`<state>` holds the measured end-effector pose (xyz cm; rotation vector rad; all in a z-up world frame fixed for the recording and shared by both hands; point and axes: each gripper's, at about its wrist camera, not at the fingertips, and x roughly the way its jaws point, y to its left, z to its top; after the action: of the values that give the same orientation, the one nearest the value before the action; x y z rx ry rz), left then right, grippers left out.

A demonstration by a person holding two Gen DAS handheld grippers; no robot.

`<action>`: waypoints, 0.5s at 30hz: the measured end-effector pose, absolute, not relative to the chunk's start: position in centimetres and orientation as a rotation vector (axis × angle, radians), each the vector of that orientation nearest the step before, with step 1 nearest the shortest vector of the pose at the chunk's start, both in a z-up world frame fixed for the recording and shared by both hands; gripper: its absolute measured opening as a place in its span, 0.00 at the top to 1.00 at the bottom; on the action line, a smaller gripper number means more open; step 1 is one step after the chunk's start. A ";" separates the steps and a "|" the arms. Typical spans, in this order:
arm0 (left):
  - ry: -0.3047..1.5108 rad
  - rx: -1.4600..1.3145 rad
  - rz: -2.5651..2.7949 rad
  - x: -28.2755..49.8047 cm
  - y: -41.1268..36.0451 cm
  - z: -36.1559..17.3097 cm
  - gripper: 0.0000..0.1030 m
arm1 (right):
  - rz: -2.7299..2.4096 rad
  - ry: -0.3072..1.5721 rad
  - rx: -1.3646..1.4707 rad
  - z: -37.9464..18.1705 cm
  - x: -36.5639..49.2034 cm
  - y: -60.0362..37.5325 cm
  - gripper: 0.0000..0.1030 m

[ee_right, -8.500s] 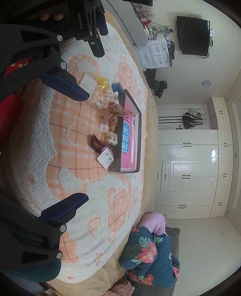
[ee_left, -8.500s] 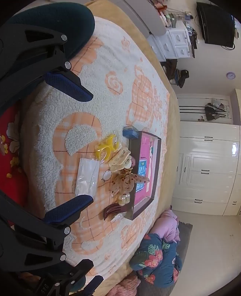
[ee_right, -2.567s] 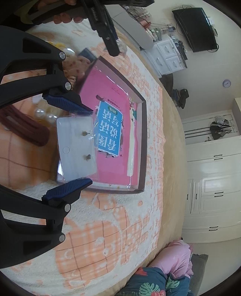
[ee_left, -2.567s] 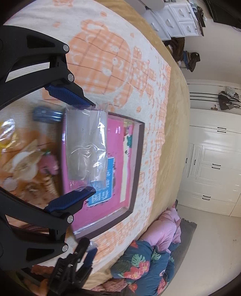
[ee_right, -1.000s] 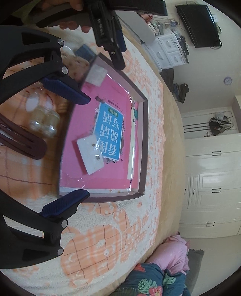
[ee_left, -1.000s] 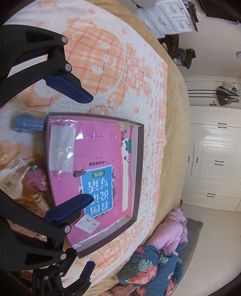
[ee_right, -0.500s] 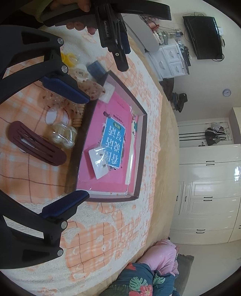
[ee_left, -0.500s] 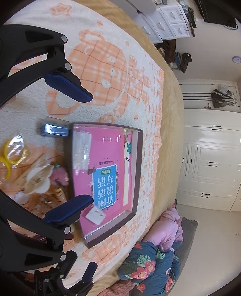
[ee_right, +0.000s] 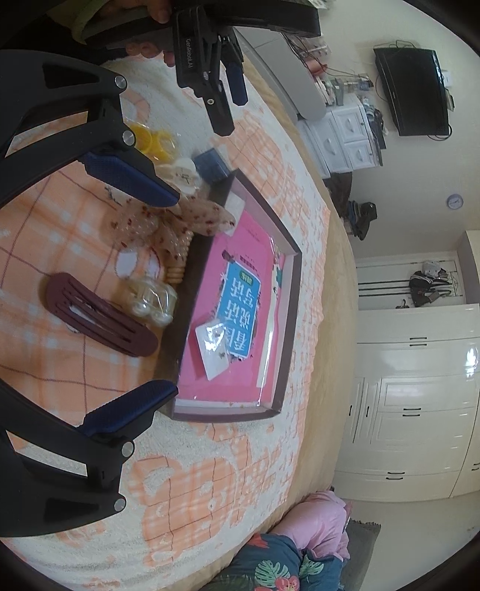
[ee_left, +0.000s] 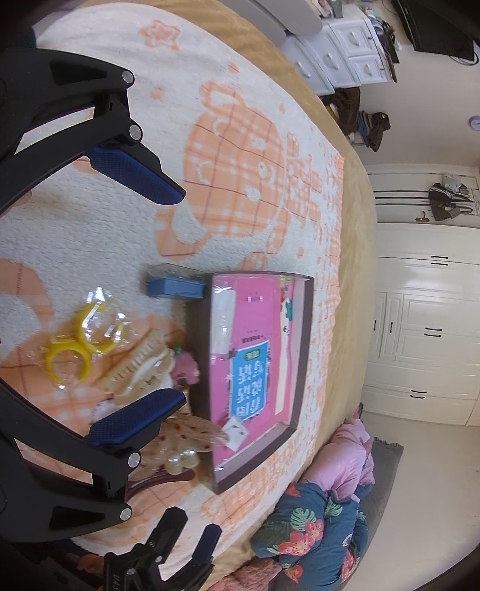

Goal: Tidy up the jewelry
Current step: 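Grasp the red-dotted sheer bow clip with the right tool while the left tool grasps the bagged yellow bangles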

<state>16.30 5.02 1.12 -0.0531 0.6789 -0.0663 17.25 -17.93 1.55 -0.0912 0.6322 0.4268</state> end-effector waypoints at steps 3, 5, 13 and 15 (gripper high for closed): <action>0.696 -0.051 -0.076 15.6 5.2 0.7 0.11 | 0.448 0.649 -0.082 1.3 17.0 -17.5 0.11; 0.706 -0.046 -0.076 15.2 5.2 0.4 0.11 | 0.461 0.656 -0.081 1.2 17.0 -17.2 0.11; 0.798 -0.029 -0.103 14.5 5.2 -1.8 0.11 | 0.511 0.678 -0.106 0.6 16.4 -15.6 0.11; 0.822 -0.041 -0.117 14.5 5.3 -2.4 0.11 | 0.518 0.689 -0.114 0.3 16.5 -15.2 0.13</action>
<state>14.55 5.27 -2.40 -0.0406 0.8223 -0.1173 16.47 -15.24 0.31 -0.1136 0.6886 0.5177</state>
